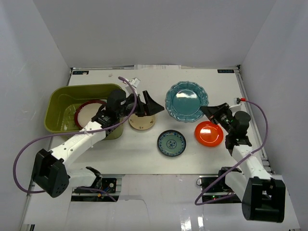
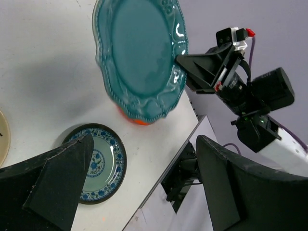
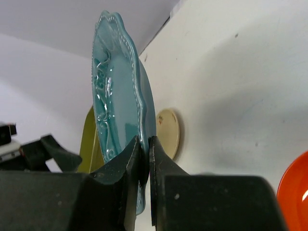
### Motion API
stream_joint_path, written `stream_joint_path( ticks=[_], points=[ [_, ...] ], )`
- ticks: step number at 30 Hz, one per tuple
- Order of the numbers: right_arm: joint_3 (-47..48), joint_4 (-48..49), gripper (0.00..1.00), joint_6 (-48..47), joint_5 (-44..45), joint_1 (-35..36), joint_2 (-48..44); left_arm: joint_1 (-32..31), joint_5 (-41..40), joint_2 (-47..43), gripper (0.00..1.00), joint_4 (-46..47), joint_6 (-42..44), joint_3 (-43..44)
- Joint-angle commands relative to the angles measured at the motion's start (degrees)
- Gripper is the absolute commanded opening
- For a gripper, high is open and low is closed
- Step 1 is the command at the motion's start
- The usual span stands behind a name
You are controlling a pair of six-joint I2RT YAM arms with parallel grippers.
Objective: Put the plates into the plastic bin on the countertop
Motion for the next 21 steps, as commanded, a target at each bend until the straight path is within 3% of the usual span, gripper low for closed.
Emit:
stream_joint_path(
  ticks=[1,6,9,11,12,14,19,21],
  points=[
    [0.99,0.56,0.08,-0.11,-5.87,0.51,-7.80,-3.74,-5.52,4.38,0.96,-0.02,1.05,4.63],
    [-0.07,-3.56,0.08,-0.10,-7.73,1.04,-15.28,-6.03,-14.56,9.50,0.91,-5.20,4.57,7.28],
    [-0.16,-4.46,0.08,-0.11,-10.18,1.04,-16.52,-6.21,-15.46,9.50,0.88,-3.90,4.93,6.14],
    [-0.60,-4.20,0.08,0.59,-12.02,1.04,-16.53,-6.38,-14.15,9.76,0.80,-1.88,4.93,5.70],
    [-0.78,-4.11,0.08,0.77,-12.38,1.04,-16.61,-6.56,-13.62,10.11,0.69,-0.48,4.84,5.61],
    [-1.30,-4.37,0.08,0.60,-12.56,1.04,-17.05,-7.17,-12.74,10.03,0.63,1.20,4.84,4.99],
    [-2.36,-3.85,0.08,1.03,-12.91,1.47,-16.53,-7.35,-10.03,9.06,0.22,6.91,3.09,2.01],
    [-2.88,-3.14,0.08,1.30,-13.44,3.13,-15.39,-7.35,-8.09,9.41,0.21,9.19,2.64,1.48]
  ],
)
